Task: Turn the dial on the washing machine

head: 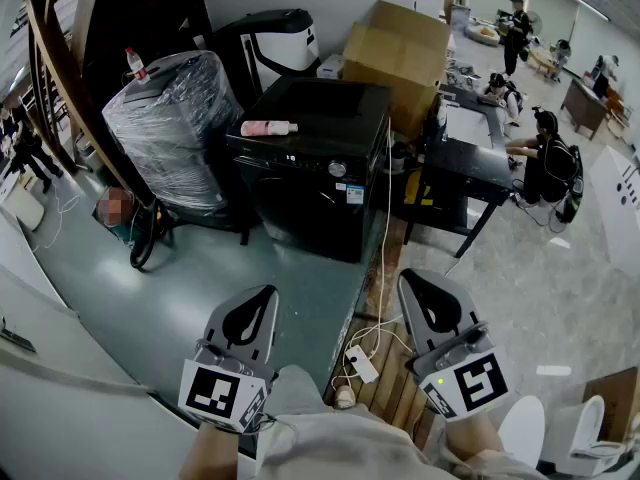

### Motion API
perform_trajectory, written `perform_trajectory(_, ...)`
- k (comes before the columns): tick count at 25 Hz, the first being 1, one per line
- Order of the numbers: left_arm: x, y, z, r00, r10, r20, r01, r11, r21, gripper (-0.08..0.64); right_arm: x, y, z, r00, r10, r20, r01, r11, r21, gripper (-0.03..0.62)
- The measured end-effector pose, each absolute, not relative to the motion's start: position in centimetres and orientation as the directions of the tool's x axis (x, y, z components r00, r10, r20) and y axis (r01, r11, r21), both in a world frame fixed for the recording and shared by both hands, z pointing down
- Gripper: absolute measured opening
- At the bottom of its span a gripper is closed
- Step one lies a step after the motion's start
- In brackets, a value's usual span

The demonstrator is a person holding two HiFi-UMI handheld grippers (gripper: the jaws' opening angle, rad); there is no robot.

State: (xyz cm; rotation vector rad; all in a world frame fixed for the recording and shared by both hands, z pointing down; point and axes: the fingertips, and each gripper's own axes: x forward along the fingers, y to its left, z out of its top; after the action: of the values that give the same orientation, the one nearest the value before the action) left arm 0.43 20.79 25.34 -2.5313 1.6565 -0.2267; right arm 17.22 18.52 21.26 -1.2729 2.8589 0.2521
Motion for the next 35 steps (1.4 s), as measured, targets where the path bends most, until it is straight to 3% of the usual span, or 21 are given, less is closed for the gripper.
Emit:
perform_trajectory(8, 0.7, 20.0, 25.0, 0.392, -0.918, 0.059, -0.902, -0.396, -0.174, 0.018, 18.5, 17.7, 20.8, -0.636, -0.764, -0.109, -0.771, 0.628, 0.104, 0.028)
perform_trajectory(18, 0.7, 19.3, 25.7, 0.386, -0.920, 0.071, -0.902, -0.393, -0.178, 0.018, 18.8, 16.6, 22.3, -0.634, -0.770, -0.073, -0.772, 0.627, 0.104, 0.028)
perform_trajectory(25, -1.1, 18.1, 26.0, 0.344, -0.938, 0.044, -0.925, -0.347, -0.153, 0.018, 17.3, 15.2, 22.8, -0.678, -0.728, -0.106, -0.735, 0.675, 0.062, 0.028)
perform_trajectory(35, -3.3, 12.8, 28.5, 0.383, -0.919, 0.094, -0.909, -0.393, -0.135, 0.018, 14.5, 10.1, 24.5, -0.680, -0.727, -0.097, -0.732, 0.680, 0.035, 0.029)
